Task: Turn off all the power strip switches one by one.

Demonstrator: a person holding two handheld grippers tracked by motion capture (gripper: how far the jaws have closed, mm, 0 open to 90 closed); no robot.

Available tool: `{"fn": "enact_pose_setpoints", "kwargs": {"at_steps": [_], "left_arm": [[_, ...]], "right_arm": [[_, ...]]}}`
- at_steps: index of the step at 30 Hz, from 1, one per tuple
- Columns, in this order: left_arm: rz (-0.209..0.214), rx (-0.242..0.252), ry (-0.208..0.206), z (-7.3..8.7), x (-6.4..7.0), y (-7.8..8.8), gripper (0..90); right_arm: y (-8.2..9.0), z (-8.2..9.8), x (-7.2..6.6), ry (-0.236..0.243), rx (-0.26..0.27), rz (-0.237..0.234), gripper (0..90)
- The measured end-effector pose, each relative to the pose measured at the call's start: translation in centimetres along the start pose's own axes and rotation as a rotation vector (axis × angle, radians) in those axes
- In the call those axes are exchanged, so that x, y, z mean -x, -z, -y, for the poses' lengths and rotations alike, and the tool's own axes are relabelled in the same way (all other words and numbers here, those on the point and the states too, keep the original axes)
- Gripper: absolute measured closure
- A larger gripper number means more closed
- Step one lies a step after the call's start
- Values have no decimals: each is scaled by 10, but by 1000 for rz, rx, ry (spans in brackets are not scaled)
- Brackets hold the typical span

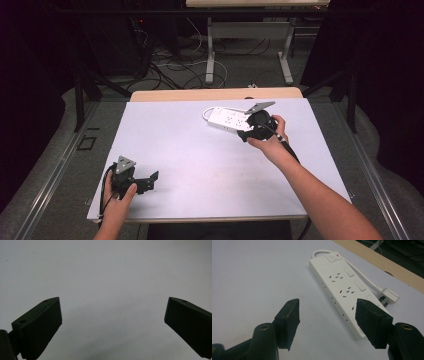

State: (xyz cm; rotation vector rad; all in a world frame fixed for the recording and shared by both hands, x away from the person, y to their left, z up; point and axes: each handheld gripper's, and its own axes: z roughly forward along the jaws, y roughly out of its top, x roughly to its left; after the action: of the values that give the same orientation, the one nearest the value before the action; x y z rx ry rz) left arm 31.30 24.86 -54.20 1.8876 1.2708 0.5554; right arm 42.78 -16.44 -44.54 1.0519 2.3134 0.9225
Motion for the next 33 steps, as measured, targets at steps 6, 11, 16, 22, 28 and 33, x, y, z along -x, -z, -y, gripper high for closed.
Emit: {"fn": "enact_pose_setpoints", "kwargs": {"at_steps": [6,11,16,22,28,33], "left_arm": [[0,-1,1,0,-1,1,11],[-1,4,4,0,-2,2,11],[-2,3,8,2,-3,3,11],[4,-6,-1,2,-4,5,11],[5,7,14,3,-5,6,11],[7,6,15,2,-6,4,12]], "right_arm": [[-9,-15,-4,22,4,-6,384],[-15,-24,-8,37,-5,-17,420],[-22,-32,-8,36,-2,-27,443],[-28,-43,-4,12,12,-29,465],[-34,-54,-3,-22,33,-44,487],[-42,-63,-3,-15,14,-43,501]]}}
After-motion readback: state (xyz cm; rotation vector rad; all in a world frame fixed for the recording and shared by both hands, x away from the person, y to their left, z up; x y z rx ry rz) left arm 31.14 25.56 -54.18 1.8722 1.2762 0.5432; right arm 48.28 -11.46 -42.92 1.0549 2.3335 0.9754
